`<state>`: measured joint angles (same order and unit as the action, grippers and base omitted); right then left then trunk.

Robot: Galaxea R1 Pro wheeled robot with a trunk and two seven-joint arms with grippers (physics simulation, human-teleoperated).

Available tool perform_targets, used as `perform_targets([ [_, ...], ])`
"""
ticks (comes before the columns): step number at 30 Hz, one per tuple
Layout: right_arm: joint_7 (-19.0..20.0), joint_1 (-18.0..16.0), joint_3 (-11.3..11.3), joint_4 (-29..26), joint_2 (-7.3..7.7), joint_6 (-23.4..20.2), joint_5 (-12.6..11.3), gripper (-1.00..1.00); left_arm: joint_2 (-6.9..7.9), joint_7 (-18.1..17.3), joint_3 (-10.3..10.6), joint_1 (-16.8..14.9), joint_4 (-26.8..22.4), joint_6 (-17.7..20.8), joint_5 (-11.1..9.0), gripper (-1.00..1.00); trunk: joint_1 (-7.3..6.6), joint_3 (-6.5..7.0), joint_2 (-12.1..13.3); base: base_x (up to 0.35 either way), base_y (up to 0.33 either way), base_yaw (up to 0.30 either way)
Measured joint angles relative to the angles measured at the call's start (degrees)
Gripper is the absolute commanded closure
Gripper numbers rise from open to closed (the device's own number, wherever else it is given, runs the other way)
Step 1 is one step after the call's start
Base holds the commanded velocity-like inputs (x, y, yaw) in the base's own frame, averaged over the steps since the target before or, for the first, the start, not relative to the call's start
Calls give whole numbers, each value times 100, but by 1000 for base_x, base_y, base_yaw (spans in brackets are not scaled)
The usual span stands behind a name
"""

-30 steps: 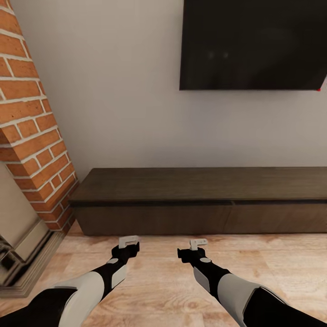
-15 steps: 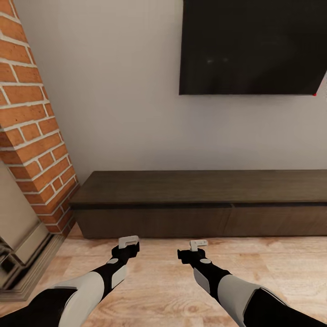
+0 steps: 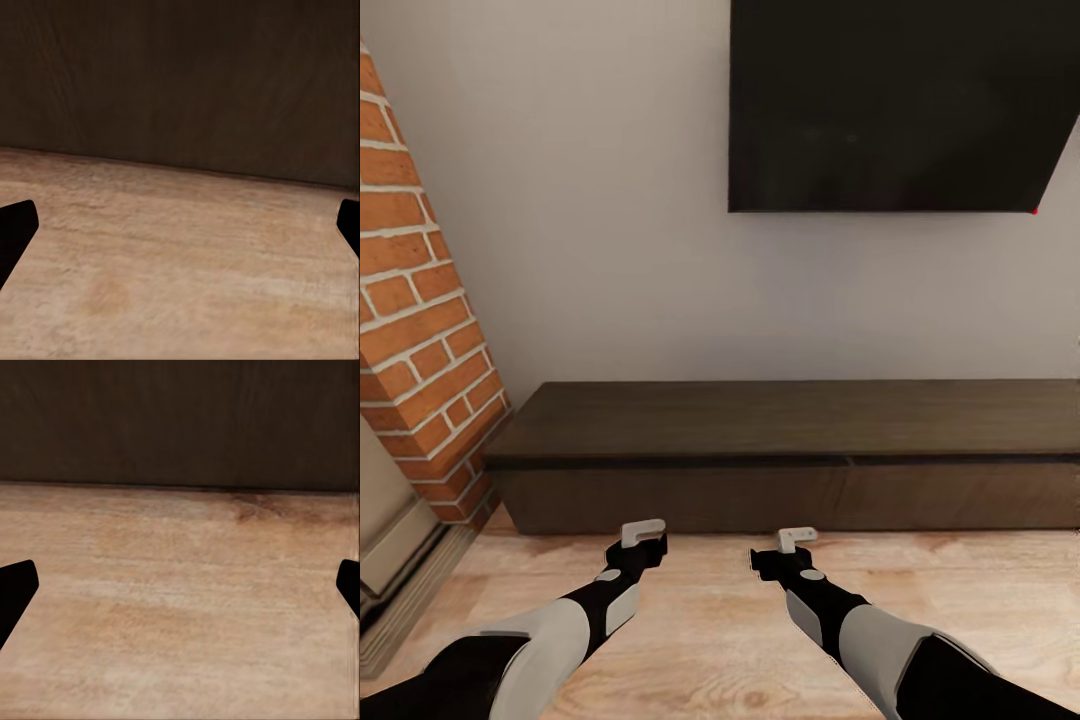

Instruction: Place each of the two pumpkins and all three candles from the living room inside a cabinet in the living room (use any cabinet), then make sure every cabinet is closed, and position the cauldron so it is next to a table in the living room.

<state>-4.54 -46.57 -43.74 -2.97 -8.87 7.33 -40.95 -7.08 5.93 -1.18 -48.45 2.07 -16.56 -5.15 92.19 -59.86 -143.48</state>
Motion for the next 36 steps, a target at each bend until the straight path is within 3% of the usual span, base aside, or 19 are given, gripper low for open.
perform_targets([
  [21,6,0,1,-1,0,-2,0,-100,-2,0,1,10,0,5,1,-100,-1,16,0,31,-287,-1],
  [29,9,0,1,-1,0,-2,-2,-100,-4,1,1,10,0,15,1,-100,-3,82,0,259,-205,-99],
  [36,8,1,-4,-3,1,-3,-1,-100,-41,3,1,11,3,12,2,-100,0,114,0,54,-61,-80],
])
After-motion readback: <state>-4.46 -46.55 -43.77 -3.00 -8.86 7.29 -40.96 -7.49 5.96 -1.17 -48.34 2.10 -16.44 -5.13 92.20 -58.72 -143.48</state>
